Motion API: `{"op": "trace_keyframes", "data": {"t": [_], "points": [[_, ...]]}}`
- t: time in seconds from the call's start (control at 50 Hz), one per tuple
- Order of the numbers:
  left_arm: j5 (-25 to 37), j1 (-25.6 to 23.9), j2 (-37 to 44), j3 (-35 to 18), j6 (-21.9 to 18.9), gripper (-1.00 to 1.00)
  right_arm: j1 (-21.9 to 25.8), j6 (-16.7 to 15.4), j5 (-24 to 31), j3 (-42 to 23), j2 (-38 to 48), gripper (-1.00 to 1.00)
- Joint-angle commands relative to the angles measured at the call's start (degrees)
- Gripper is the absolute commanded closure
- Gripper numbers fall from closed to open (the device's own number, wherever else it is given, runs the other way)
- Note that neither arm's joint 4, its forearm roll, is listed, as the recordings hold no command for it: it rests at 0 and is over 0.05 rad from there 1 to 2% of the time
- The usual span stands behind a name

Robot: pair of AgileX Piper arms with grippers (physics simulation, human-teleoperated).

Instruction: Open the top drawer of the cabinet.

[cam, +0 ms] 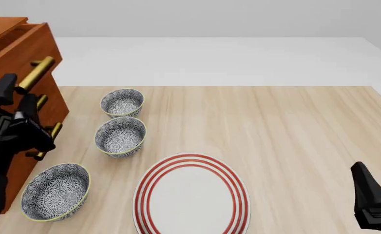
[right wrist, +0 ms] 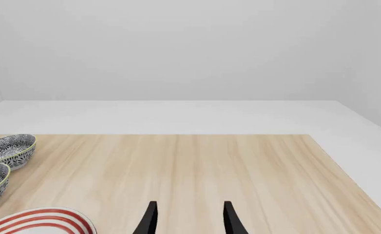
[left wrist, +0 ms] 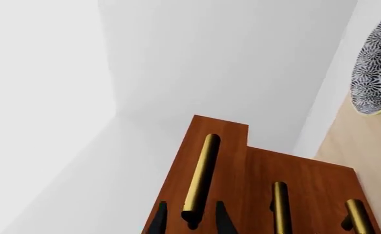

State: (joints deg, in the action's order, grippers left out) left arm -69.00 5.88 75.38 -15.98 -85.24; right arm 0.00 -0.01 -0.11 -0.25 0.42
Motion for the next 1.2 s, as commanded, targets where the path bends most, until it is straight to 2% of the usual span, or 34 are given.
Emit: {"op": "trace_keyframes", "data": {"t": [0.02, 0.2, 0.22, 0.26, 0.36, 0.4, 0.44, 0.54, 0.64, 0.68, 0.7, 0.76, 0.78, 0.82, 0.86, 0.92, 0.94, 0.96, 0.98, 1.0, 1.02, 1.06, 1.08, 1.12, 1.14, 1.18, 1.2], "points": [[-0.8, -0.6, -3.3, 2.1, -1.0, -1.0, 0.0, 0.0, 0.0, 0.0, 0.0, -1.0], [0.3, -1.4, -9.5, 6.4, -1.9, -1.0, 0.0, 0.0, 0.0, 0.0, 0.0, -1.0], [-0.7, -2.0, -10.5, 8.0, -4.3, -1.0, 0.0, 0.0, 0.0, 0.0, 0.0, -1.0], [-0.4, -1.8, -12.0, 9.4, -3.6, -1.0, 0.0, 0.0, 0.0, 0.0, 0.0, -1.0], [5.0, -2.2, -19.9, 12.0, -3.6, -1.0, 0.0, 0.0, 0.0, 0.0, 0.0, -1.0], [9.9, -2.7, -25.7, 12.5, -3.2, -1.0, 0.0, 0.0, 0.0, 0.0, 0.0, -1.0], [17.4, -3.2, -33.5, 12.1, -2.5, -1.0, 0.0, 0.0, 0.0, 0.0, 0.0, -1.0], [27.0, -3.8, -42.7, 11.0, -1.6, -1.0, 0.0, 0.0, 0.0, 0.0, 0.0, -1.0], [37.2, -4.1, -51.2, 8.4, -0.1, -1.0, 0.0, 0.0, 0.0, 0.0, 0.0, -1.0], [42.0, -4.0, -54.4, 6.3, 1.7, -1.0, 0.0, 0.0, 0.0, 0.0, 0.0, -1.0], [43.2, -4.2, -55.6, 6.2, 1.1, -1.0, 0.0, 0.0, 0.0, 0.0, 0.0, -1.0], [46.5, -3.7, -57.2, 3.1, 3.2, -1.0, 0.0, 0.0, 0.0, 0.0, 0.0, -1.0], [48.2, -2.7, -56.9, 0.4, 6.0, -1.0, 0.0, 0.0, 0.0, 0.0, 0.0, -1.0], [49.2, -2.3, -56.8, -1.3, 7.2, -1.0, 0.0, 0.0, 0.0, 0.0, 0.0, -1.0], [51.8, -1.1, -55.9, -5.0, 11.1, -1.0, 0.0, 0.0, 0.0, 0.0, 0.0, -1.0], [52.1, 0.7, -53.3, -8.8, 15.0, -1.0, 0.0, 0.0, 0.0, 0.0, 0.0, -1.0], [54.1, 1.6, -51.9, -11.7, 18.9, -1.0, 0.0, 0.0, 0.0, 0.0, 0.0, -1.0], [55.7, 2.1, -51.1, -13.2, 21.0, -1.0, 0.0, 0.0, 0.0, 0.0, 0.0, -1.0], [55.9, 1.3, -51.3, -12.8, 20.9, -1.0, 0.0, 0.0, 0.0, 0.0, 0.0, -1.0], [56.9, 1.5, -50.7, -13.7, 22.4, -1.0, 0.0, 0.0, 0.0, 0.0, 0.0, -1.0], [58.8, 2.6, -49.0, -16.2, 26.2, -1.0, 0.0, 0.0, 0.0, 0.0, 0.0, -1.0], [59.6, 3.2, -47.2, -17.9, 28.8, -1.0, 0.0, 0.0, 0.0, 0.0, 0.0, -1.0], [62.3, 5.5, -44.5, -21.9, 34.2, -1.0, 0.0, 0.0, 0.0, 0.0, 0.0, -1.0], [60.3, 6.8, -42.7, -21.9, 34.2, -1.0, 0.0, 0.0, 0.0, 0.0, 0.0, -1.0], [63.3, 8.6, -40.1, -25.3, 38.5, -1.0, 0.0, 0.0, 0.0, 0.0, 0.0, -1.0], [61.4, 9.5, -38.7, -25.0, 38.1, -1.0, 0.0, 0.0, 0.0, 0.0, 0.0, -1.0], [62.5, 9.8, -38.1, -26.0, 39.6, -1.0, 0.0, 0.0, 0.0, 0.0, 0.0, -1.0]]}}
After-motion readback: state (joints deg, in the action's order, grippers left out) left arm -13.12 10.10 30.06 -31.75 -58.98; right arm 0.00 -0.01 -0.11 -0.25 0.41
